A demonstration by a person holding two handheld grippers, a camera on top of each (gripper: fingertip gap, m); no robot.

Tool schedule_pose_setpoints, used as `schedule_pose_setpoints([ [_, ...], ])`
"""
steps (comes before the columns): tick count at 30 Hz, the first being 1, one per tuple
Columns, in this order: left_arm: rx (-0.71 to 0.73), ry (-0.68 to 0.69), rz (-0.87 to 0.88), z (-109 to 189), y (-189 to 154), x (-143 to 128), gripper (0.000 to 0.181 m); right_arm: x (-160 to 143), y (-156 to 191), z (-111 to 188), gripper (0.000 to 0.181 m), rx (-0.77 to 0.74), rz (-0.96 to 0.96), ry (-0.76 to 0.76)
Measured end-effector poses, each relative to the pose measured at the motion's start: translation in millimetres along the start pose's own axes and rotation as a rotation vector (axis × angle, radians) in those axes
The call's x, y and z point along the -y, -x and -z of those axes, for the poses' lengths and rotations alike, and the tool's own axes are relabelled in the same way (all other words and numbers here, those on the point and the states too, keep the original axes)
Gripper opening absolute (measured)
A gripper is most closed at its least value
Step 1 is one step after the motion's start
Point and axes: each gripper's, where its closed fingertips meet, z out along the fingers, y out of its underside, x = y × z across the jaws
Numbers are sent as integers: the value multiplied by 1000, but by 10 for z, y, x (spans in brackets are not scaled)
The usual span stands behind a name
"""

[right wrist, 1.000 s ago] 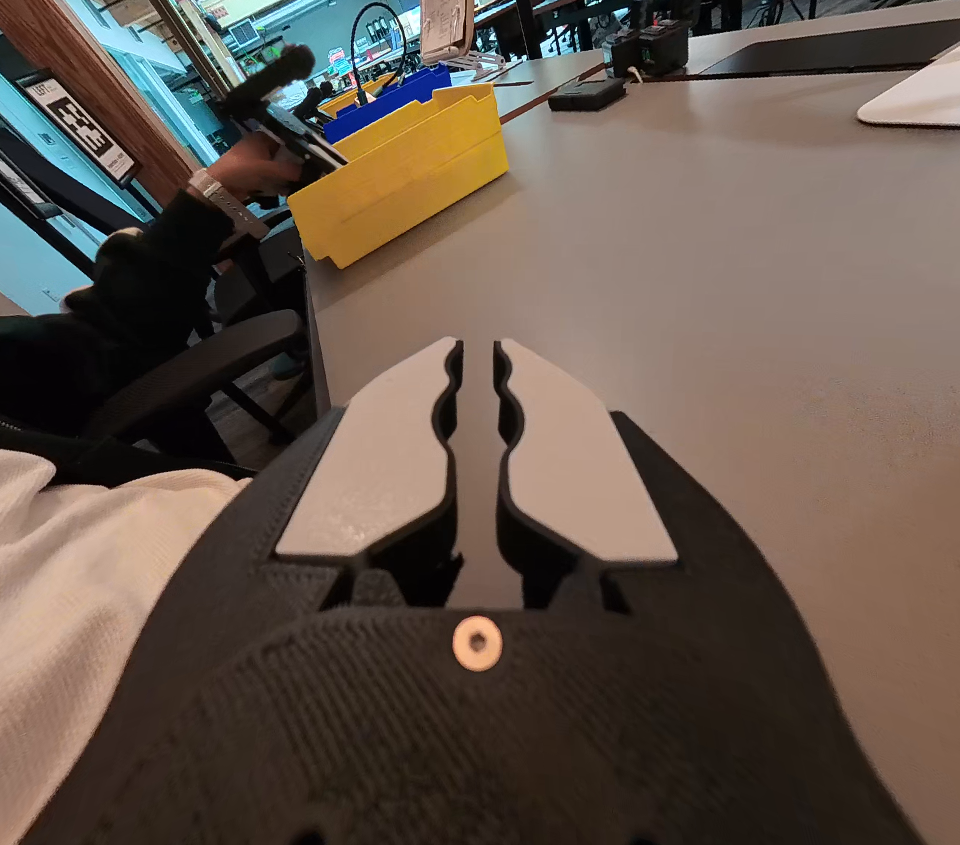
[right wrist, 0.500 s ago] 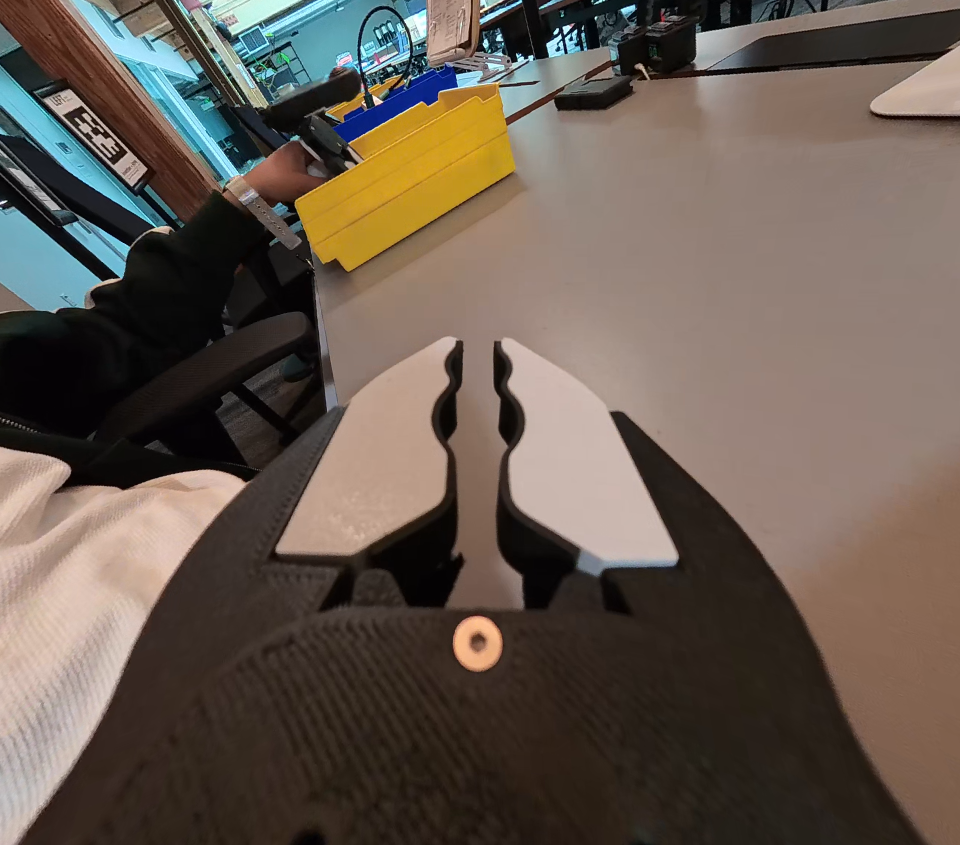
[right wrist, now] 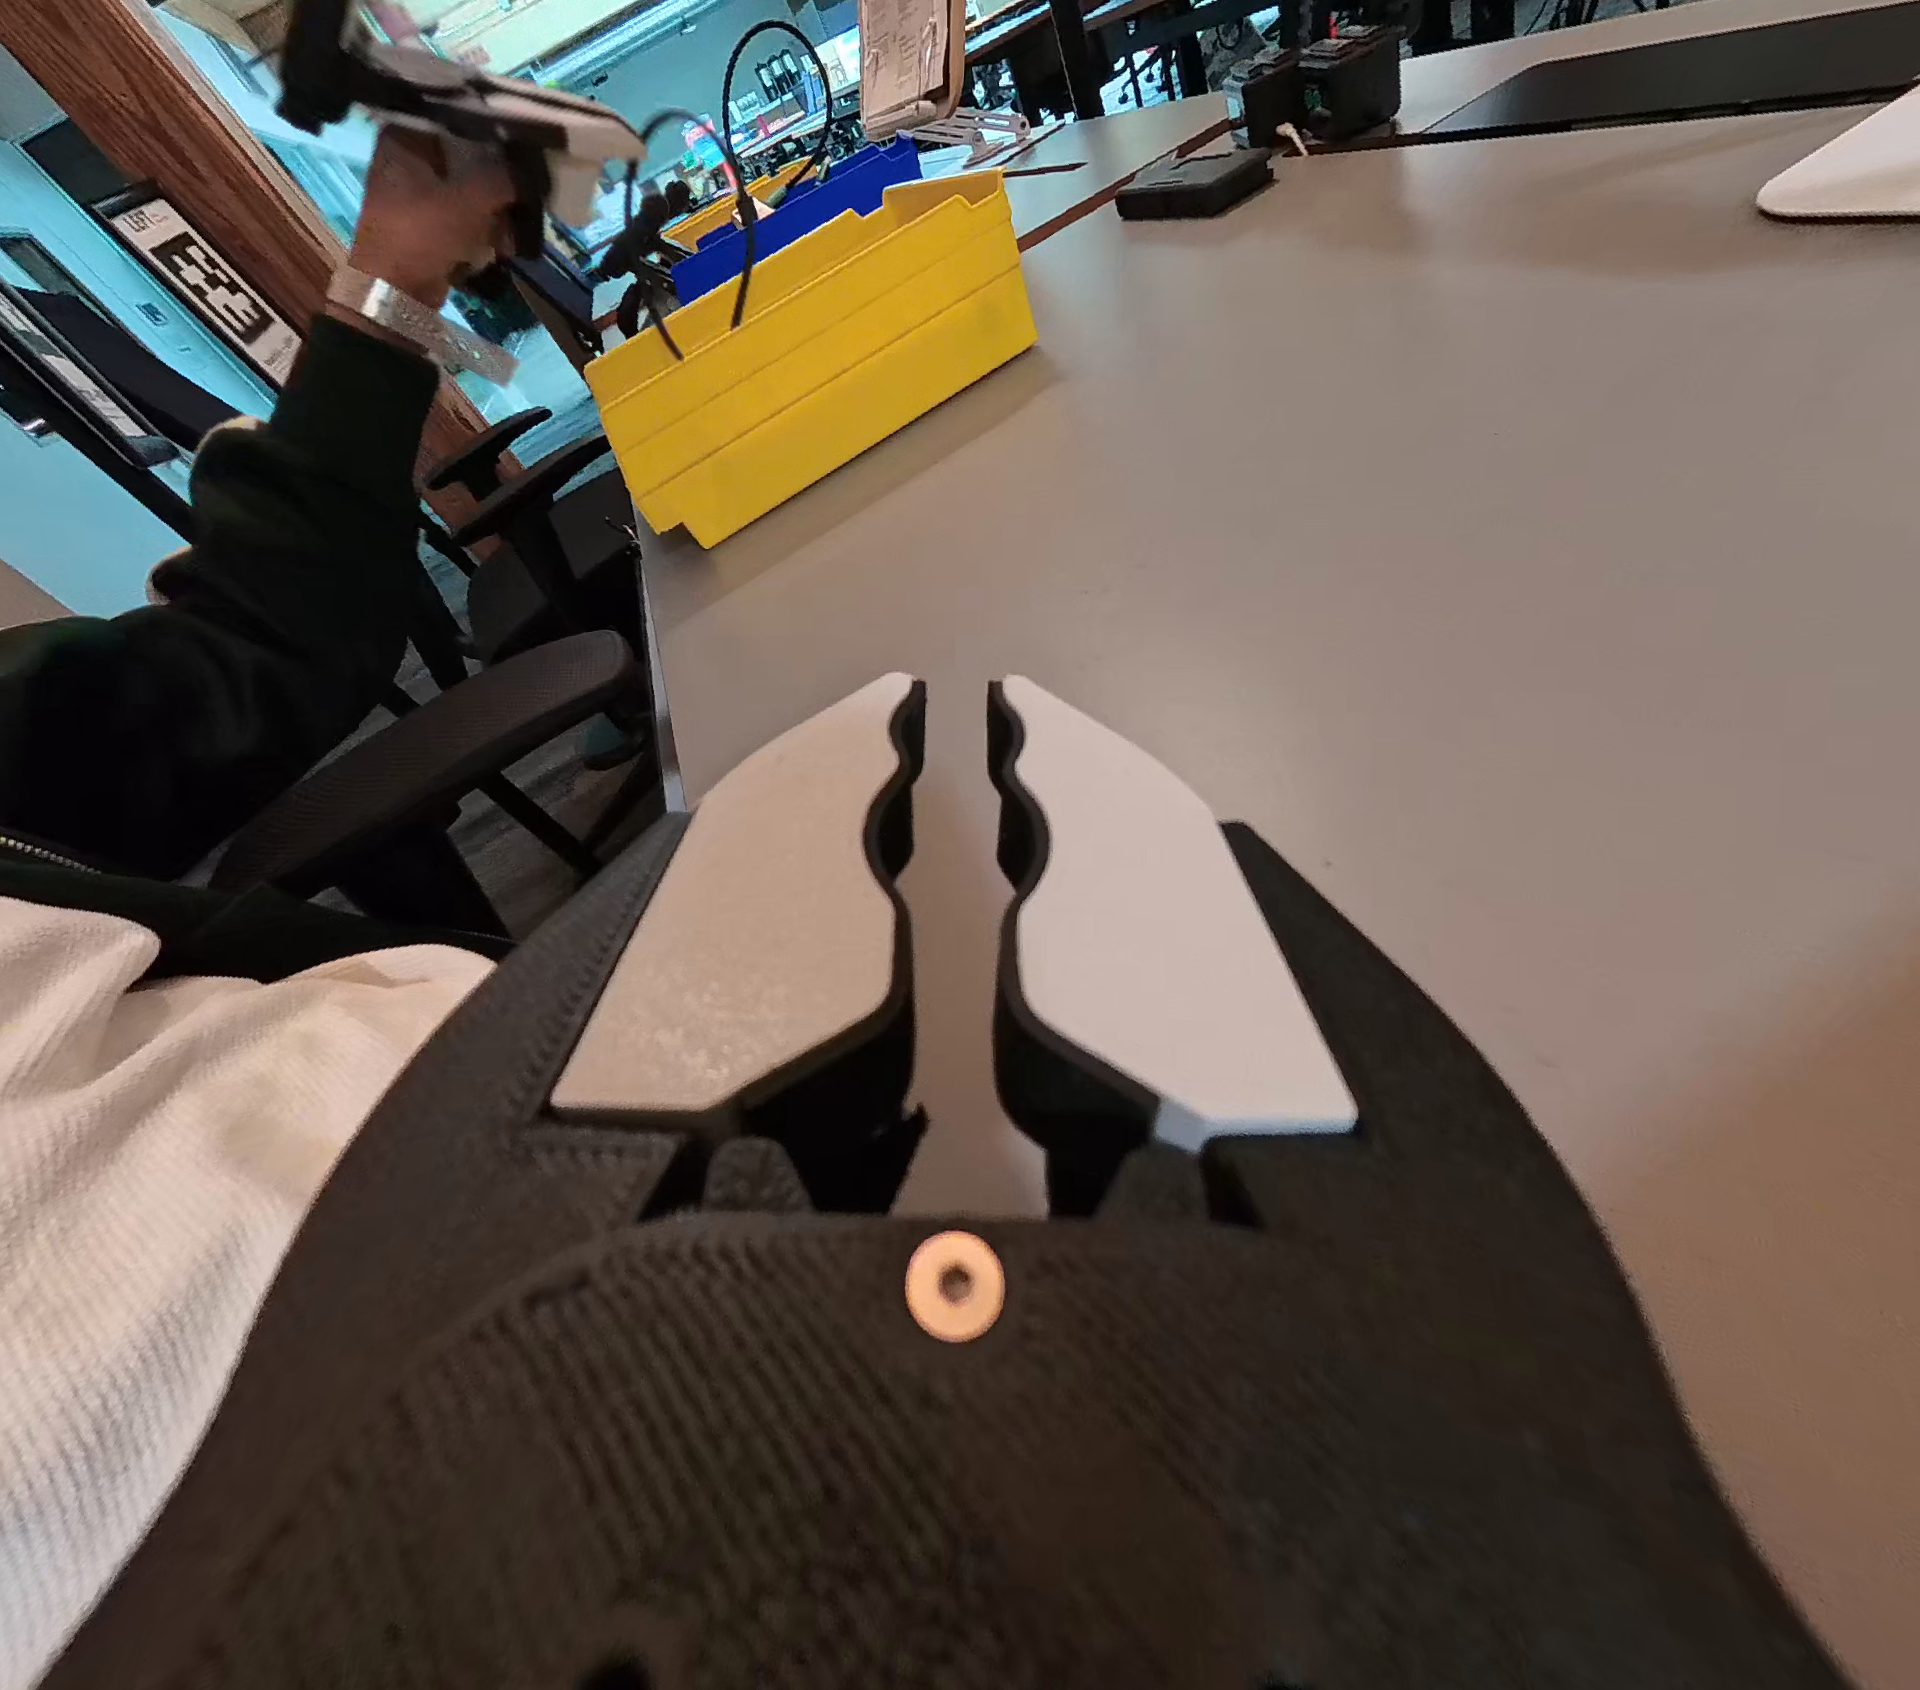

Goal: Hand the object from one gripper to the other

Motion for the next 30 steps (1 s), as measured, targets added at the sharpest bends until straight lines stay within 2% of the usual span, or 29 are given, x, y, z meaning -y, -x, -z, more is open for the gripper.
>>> schedule_pose_setpoints([
  [4, 28, -202, -11, 429, 77, 594, 3, 5, -4, 1, 11, -3, 4, -2],
  [7, 56, -296, -58, 750, 73, 1044, 3, 4, -3, 1, 11, 2, -5, -3],
  [14, -13, -469, -159, 1385, -320, 2120, 3, 22, 36, 11, 11, 14, 1, -8],
  [24, -145, -580, -422, 1871, -1655, 3027, 3, 80, 140, 31, 12, 25, 61, -15],
  [27, -260, -597, -484, 1971, -2205, 3114, 3, 202, 187, 84, 13, -4, 150, -46],
  [30, -334, -588, -578, 1907, -2746, 3066, 3, 433, 253, 206, 18, -61, 301, -119],
])
